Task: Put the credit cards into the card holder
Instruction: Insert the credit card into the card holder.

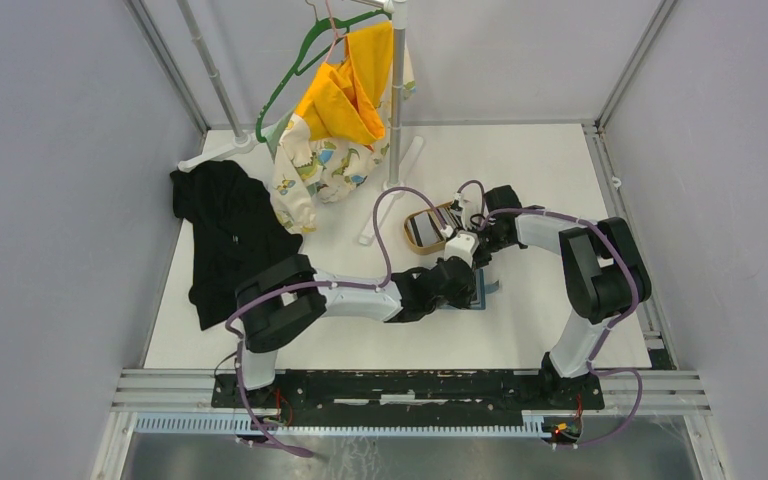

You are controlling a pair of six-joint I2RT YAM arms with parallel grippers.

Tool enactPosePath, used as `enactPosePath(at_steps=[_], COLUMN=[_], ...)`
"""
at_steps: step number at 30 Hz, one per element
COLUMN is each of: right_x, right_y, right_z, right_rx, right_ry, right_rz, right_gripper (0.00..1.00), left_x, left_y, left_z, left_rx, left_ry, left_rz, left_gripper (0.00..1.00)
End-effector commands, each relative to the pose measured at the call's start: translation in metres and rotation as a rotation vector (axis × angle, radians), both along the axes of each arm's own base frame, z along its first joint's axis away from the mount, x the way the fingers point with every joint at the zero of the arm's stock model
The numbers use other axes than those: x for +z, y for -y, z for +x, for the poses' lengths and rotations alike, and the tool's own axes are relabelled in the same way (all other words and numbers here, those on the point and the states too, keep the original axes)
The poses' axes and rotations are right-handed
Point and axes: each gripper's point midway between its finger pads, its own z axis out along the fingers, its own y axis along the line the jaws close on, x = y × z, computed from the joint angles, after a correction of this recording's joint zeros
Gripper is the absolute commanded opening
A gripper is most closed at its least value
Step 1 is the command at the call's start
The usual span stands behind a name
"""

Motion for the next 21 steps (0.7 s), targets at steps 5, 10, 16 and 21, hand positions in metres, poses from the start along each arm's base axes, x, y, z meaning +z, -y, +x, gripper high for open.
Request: enactPosePath(at_steps=[5, 10, 16, 21], right_x=[-0.024, -0.024, -0.022, -0.017], right_y=[0.019, 0.019, 0.018, 0.018], right_z=[-0.013, -0.012, -0.012, -0.01], right_rx=[0.011, 0.013, 0.016, 0.023], right_ry=[-0.026, -0.024, -0.021, -0.013], right_rz=[-0.108, -0.107, -0.101, -0.089], right_gripper=[0.29, 0.29, 0.33, 0.38], left_x=[-0.003, -0.012, -0.022, -0.022], left_y=[0.01, 0.002, -0.012, -0.021], left_z=[0.022, 0.028, 0.033, 0.035], left_rx=[0.115, 0.166, 0.236, 0.273], left_ry=[0.033, 0.037, 0.037, 0.047], left_rz=[0.026, 0.078, 0.125, 0.137], left_gripper=[0.24, 0.3, 0.35, 0.37])
